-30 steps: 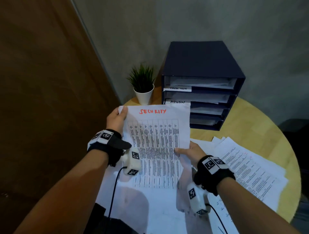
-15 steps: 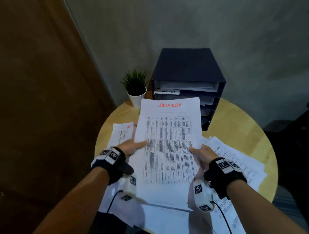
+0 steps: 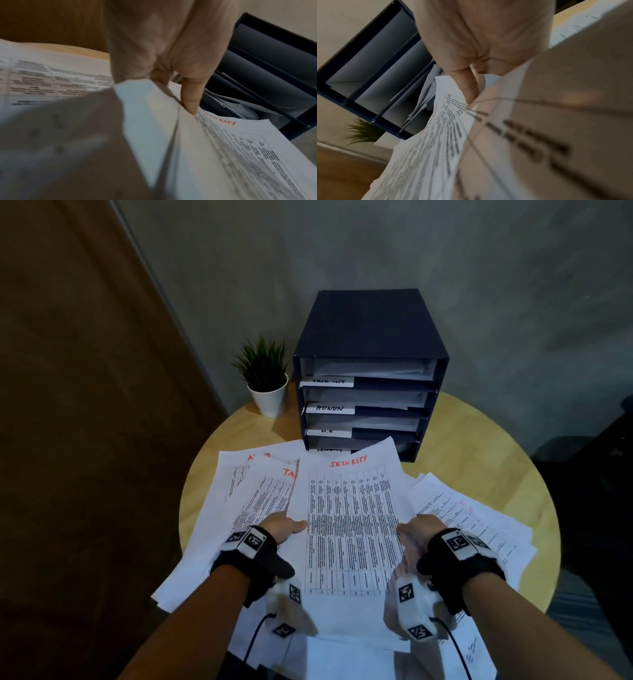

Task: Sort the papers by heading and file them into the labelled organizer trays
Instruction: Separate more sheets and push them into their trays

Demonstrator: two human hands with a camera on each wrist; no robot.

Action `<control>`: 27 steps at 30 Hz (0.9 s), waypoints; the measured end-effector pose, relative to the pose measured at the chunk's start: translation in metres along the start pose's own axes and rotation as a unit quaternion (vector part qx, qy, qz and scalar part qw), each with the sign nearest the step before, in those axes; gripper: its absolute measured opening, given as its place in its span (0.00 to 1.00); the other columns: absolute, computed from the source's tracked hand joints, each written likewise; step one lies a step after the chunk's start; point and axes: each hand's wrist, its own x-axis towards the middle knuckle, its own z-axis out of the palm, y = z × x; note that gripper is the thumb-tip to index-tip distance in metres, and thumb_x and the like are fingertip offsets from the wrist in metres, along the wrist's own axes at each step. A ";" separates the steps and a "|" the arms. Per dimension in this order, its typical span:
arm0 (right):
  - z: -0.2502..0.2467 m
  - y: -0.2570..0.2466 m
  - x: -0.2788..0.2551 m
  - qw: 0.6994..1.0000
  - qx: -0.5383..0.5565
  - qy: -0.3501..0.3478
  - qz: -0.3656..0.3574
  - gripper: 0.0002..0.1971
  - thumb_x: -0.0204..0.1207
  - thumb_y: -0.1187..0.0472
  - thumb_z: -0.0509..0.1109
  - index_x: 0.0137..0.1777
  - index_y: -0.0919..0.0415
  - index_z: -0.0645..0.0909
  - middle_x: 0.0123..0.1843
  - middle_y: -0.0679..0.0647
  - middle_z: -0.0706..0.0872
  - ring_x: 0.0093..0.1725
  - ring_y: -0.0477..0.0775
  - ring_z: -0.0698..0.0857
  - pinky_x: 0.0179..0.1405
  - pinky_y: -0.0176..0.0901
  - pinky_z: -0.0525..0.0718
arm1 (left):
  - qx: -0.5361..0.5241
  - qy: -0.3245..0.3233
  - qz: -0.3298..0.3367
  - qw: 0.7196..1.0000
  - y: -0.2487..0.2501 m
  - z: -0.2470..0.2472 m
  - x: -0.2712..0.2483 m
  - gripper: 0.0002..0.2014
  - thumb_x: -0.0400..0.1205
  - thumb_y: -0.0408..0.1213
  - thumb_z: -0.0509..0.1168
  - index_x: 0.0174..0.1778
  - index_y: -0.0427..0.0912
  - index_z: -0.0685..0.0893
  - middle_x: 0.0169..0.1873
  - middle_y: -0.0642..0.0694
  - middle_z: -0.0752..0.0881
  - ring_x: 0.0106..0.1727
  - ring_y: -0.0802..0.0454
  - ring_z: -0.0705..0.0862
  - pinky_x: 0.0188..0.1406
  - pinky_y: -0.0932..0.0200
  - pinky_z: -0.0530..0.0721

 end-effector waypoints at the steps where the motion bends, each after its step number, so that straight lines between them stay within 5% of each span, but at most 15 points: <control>1: -0.002 -0.004 -0.001 1.000 0.022 0.004 0.007 0.21 0.82 0.69 0.60 0.74 0.75 0.69 0.71 0.69 0.77 0.52 0.56 0.82 0.11 0.18 0.70 | 0.004 -0.014 -0.009 1.000 0.002 0.000 0.002 0.33 0.85 0.48 0.58 0.81 0.34 0.59 0.77 0.38 0.70 0.76 0.39 0.71 0.71 0.53 0.70; 3: -0.005 -0.015 -0.003 0.999 0.048 0.017 0.015 0.21 0.83 0.68 0.59 0.75 0.73 0.69 0.74 0.68 0.75 0.68 0.61 0.80 0.19 0.16 0.74 | 0.001 -0.031 0.002 1.000 0.002 0.002 0.008 0.30 0.84 0.48 0.59 0.80 0.38 0.64 0.76 0.42 0.73 0.75 0.41 0.73 0.69 0.56 0.70; 4: -0.008 -0.019 -0.002 0.997 0.064 0.027 0.045 0.20 0.83 0.66 0.60 0.74 0.71 0.72 0.74 0.66 0.76 0.72 0.61 0.78 0.33 0.17 0.80 | 0.007 -0.044 0.009 0.999 -0.001 0.004 0.013 0.28 0.84 0.47 0.60 0.79 0.40 0.66 0.76 0.44 0.73 0.76 0.42 0.72 0.72 0.56 0.69; 6: -0.008 -0.023 -0.004 0.996 -0.076 0.041 0.032 0.15 0.82 0.60 0.61 0.65 0.63 0.79 0.70 0.61 0.81 0.69 0.59 0.80 0.58 0.33 0.79 | 0.022 -0.076 0.012 0.997 -0.004 0.008 0.017 0.27 0.84 0.46 0.61 0.79 0.42 0.67 0.77 0.45 0.72 0.77 0.44 0.71 0.78 0.53 0.67; 7: -0.009 -0.023 -0.002 0.989 -0.137 0.053 0.024 0.11 0.81 0.59 0.61 0.56 0.62 0.82 0.67 0.60 0.83 0.65 0.58 0.82 0.59 0.39 0.78 | 0.030 -0.086 0.014 0.996 -0.007 0.009 0.018 0.27 0.84 0.46 0.62 0.78 0.41 0.68 0.76 0.47 0.73 0.77 0.44 0.72 0.79 0.51 0.67; 9: -0.013 -0.020 0.012 0.994 -0.072 0.055 0.054 0.10 0.81 0.58 0.58 0.46 0.62 0.78 0.58 0.62 0.85 0.55 0.58 0.84 0.51 0.43 0.76 | 0.015 -0.087 0.017 0.996 -0.020 0.013 0.029 0.32 0.79 0.47 0.68 0.78 0.41 0.67 0.75 0.50 0.71 0.77 0.44 0.71 0.79 0.48 0.66; 11: -0.014 -0.015 0.019 0.997 -0.033 0.072 0.019 0.13 0.83 0.58 0.55 0.47 0.68 0.74 0.49 0.64 0.80 0.47 0.58 0.81 0.48 0.43 0.72 | -0.013 -0.072 0.019 0.997 -0.030 0.015 0.033 0.41 0.77 0.45 0.71 0.82 0.41 0.57 0.80 0.46 0.64 0.80 0.42 0.66 0.81 0.47 0.63; 15: -0.015 -0.013 0.031 0.997 0.006 0.058 0.041 0.18 0.86 0.62 0.54 0.32 0.59 0.67 0.33 0.51 0.68 0.29 0.43 0.66 0.45 0.39 0.70 | -0.091 -0.013 0.048 0.995 -0.037 0.022 0.036 0.31 0.84 0.27 0.60 0.83 0.37 0.54 0.81 0.41 0.63 0.81 0.42 0.64 0.79 0.50 0.63; 19: -0.009 -0.013 0.035 0.991 -0.111 0.060 0.044 0.07 0.83 0.67 0.54 0.43 0.65 0.66 0.29 0.49 0.64 0.37 0.54 0.70 0.45 0.39 0.66 | -0.105 -0.001 0.061 0.993 -0.046 0.015 0.042 0.29 0.85 0.27 0.59 0.81 0.39 0.59 0.79 0.42 0.66 0.80 0.43 0.66 0.80 0.47 0.63; 23: -0.005 -0.023 0.034 0.987 -0.148 0.069 0.002 0.17 0.82 0.69 0.55 0.30 0.60 0.68 0.35 0.54 0.74 0.40 0.56 0.74 0.44 0.38 0.67 | -0.109 -0.003 0.077 0.991 -0.044 0.005 0.046 0.30 0.85 0.33 0.60 0.82 0.45 0.58 0.80 0.45 0.65 0.81 0.43 0.65 0.81 0.42 0.62; 25: -0.004 -0.028 0.035 0.997 -0.045 0.065 -0.010 0.11 0.83 0.68 0.56 0.41 0.61 0.76 0.48 0.60 0.78 0.47 0.55 0.76 0.37 0.31 0.72 | -0.097 -0.003 0.088 0.991 -0.039 0.002 0.049 0.29 0.86 0.34 0.59 0.82 0.44 0.57 0.80 0.44 0.65 0.81 0.42 0.65 0.81 0.45 0.62; 27: -0.003 -0.028 0.031 0.995 0.041 0.079 -0.032 0.11 0.84 0.68 0.55 0.41 0.58 0.72 0.49 0.58 0.73 0.50 0.50 0.71 0.25 0.23 0.71 | -0.074 -0.014 0.100 0.992 -0.034 0.000 0.052 0.28 0.86 0.35 0.58 0.82 0.43 0.56 0.80 0.44 0.66 0.81 0.43 0.64 0.80 0.49 0.63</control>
